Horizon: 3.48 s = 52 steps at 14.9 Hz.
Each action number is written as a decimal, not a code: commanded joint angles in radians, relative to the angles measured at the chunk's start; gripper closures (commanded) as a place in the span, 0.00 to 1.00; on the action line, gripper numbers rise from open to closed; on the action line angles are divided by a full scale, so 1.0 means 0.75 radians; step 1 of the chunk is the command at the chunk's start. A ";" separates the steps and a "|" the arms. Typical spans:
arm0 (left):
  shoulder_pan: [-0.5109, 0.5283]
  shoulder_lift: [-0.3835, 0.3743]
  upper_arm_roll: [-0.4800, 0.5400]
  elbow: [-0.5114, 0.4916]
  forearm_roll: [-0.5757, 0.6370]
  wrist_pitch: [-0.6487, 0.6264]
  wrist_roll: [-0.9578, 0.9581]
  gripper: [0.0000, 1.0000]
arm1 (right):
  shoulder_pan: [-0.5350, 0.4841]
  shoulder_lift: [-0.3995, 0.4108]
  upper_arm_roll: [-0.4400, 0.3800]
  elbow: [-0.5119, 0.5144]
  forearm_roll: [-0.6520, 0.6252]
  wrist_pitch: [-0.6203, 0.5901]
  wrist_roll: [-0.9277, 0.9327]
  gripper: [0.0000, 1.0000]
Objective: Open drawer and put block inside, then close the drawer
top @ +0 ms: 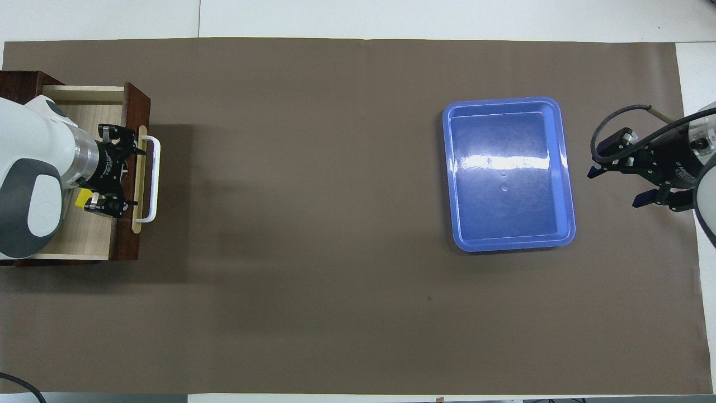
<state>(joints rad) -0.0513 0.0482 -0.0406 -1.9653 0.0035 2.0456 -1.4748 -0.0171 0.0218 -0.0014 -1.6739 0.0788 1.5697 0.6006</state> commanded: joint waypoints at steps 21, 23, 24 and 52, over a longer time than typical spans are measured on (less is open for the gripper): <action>0.232 -0.129 -0.046 0.201 0.042 -0.391 0.800 0.00 | 0.099 -0.082 0.004 -0.010 -0.070 -0.011 -0.478 0.05; 0.191 -0.156 -0.048 0.225 0.034 -0.455 1.006 0.00 | 0.099 -0.082 0.000 -0.010 -0.070 -0.009 -0.480 0.05; 0.173 -0.152 -0.052 0.272 0.032 -0.526 1.119 0.00 | 0.099 -0.082 -0.002 -0.010 -0.070 -0.007 -0.484 0.05; 0.046 -0.021 -0.021 0.512 -0.011 -0.703 1.897 0.00 | 0.101 -0.082 0.000 -0.010 -0.109 -0.005 -0.566 0.02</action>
<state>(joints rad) 0.0042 0.0294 -0.0764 -1.5848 0.0016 1.5051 -0.0631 0.0702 -0.0263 -0.0102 -1.6732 0.0133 1.5696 0.2038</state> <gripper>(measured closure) 0.000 0.013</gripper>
